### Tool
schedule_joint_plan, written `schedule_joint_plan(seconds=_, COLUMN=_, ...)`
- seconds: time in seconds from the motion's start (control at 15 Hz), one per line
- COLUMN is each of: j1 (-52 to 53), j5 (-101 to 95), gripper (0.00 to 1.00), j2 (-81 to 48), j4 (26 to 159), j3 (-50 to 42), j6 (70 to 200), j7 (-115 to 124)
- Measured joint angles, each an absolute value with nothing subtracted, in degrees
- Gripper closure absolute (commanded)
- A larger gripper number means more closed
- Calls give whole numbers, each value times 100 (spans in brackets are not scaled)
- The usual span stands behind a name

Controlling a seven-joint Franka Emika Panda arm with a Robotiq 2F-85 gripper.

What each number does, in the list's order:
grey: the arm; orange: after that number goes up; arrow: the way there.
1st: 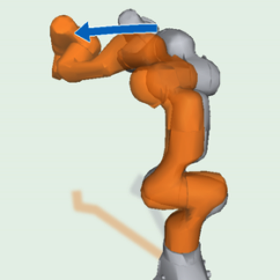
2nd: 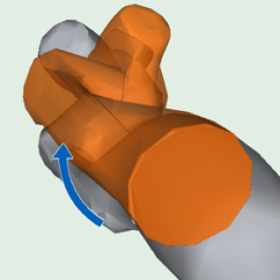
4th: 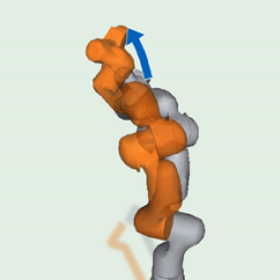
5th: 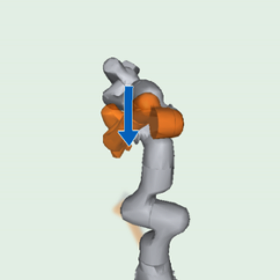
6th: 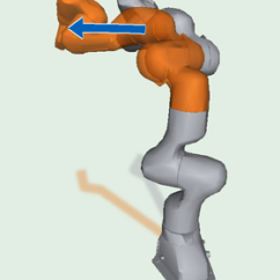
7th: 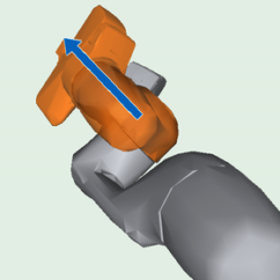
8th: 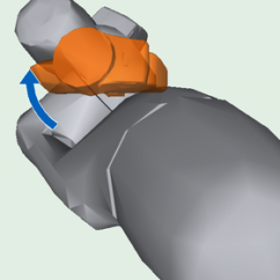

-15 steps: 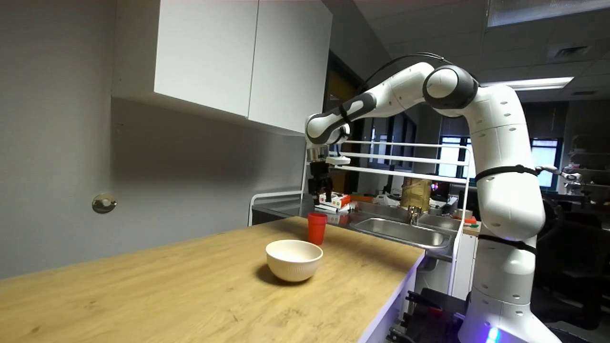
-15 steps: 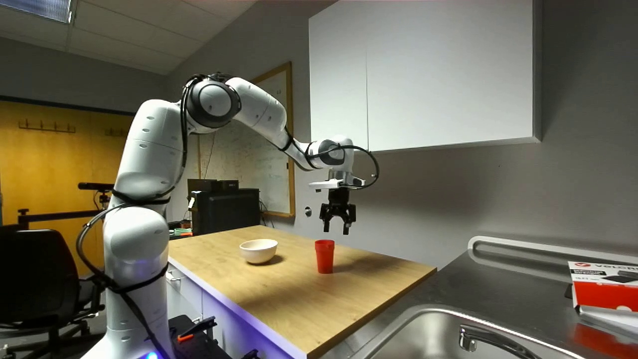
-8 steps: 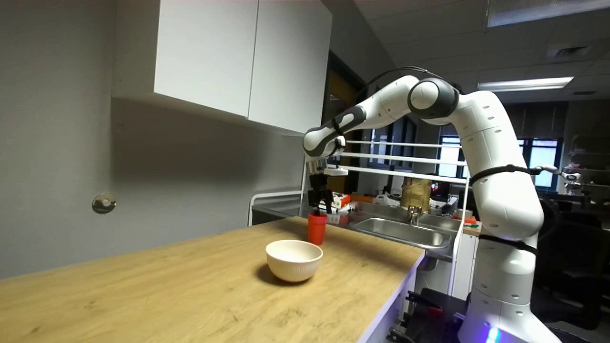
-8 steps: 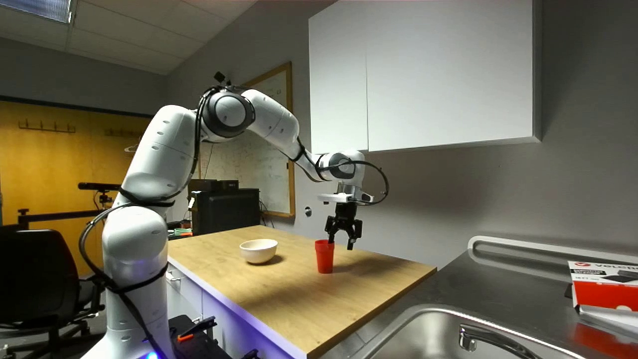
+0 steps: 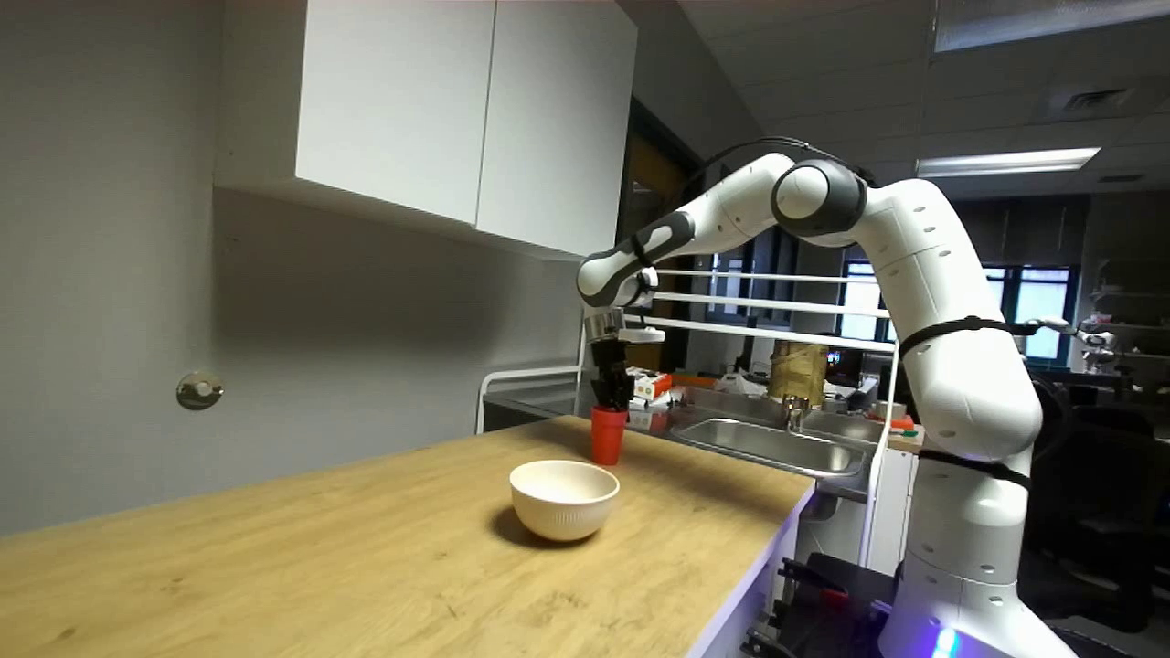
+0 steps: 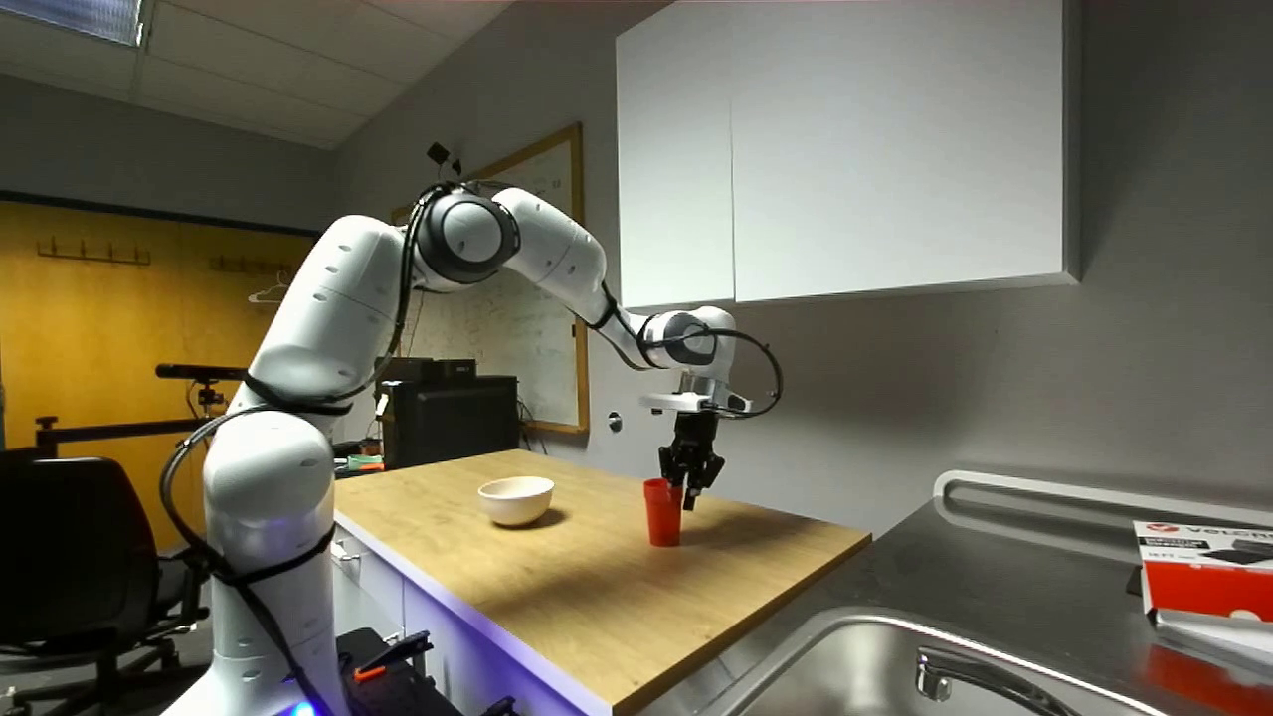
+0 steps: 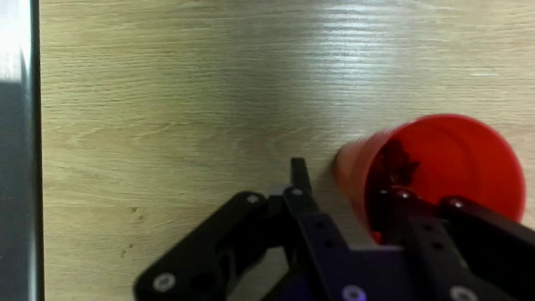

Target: Pour the contents in the orange cup into the white bowl on the countertop

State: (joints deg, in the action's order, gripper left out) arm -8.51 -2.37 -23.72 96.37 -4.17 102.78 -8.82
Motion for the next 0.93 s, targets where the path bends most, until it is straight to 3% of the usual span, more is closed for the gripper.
schedule_joint_plan(seconds=0.2, j1=-846, j5=-237, gripper=100, j2=-2386, j4=9584, j3=-410, j6=10265, j7=-882)
schedule_joint_plan(seconds=0.27, j1=-837, j5=-237, gripper=97, j2=-2386, j4=9561, j3=-409, j6=10245, j7=-882)
schedule_joint_plan(seconds=0.93, j1=-117, j5=-720, gripper=97, j2=-2015, j4=9488, j3=-291, j6=10192, j7=-553)
